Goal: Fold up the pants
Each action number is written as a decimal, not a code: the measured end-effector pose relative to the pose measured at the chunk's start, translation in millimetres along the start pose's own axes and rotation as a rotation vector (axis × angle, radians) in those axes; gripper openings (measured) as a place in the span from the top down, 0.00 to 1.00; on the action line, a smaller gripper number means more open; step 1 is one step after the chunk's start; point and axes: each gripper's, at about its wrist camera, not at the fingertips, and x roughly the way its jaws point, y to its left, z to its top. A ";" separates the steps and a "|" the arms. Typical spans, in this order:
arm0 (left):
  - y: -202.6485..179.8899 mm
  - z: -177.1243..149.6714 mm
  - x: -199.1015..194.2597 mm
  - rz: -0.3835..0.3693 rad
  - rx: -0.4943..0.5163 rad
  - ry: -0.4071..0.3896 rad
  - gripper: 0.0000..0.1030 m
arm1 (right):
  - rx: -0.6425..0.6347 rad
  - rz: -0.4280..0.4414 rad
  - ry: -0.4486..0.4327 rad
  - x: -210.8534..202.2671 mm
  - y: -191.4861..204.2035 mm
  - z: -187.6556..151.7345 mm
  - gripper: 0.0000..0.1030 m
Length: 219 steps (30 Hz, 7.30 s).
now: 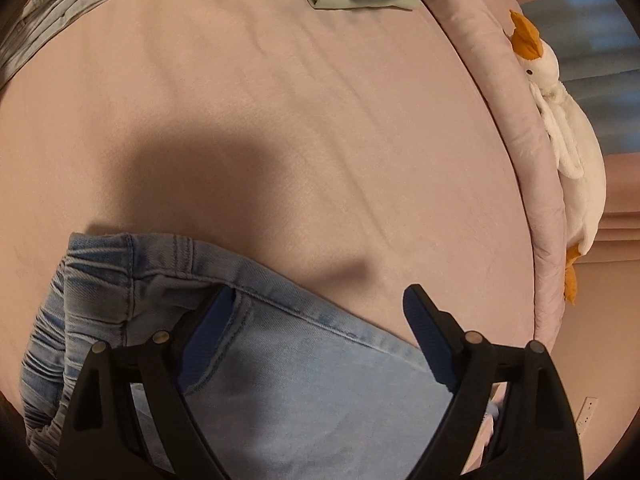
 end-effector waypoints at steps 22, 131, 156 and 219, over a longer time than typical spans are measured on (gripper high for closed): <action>40.2 -76.2 -119.1 -0.258 0.237 -0.163 0.95 | 0.037 0.307 -0.203 -163.6 -74.1 -24.6 0.94; 207.0 -161.8 -153.0 -0.049 0.205 0.016 0.88 | 0.273 -0.043 -0.063 -166.4 -279.9 -51.8 0.93; 192.4 -147.4 -132.2 0.281 0.323 -0.027 0.90 | 0.124 -0.254 -0.054 -129.4 -270.0 -39.9 0.93; 55.2 -140.5 -178.2 -0.109 0.624 -0.220 0.24 | -0.408 0.214 0.159 -88.4 -9.1 -106.6 0.42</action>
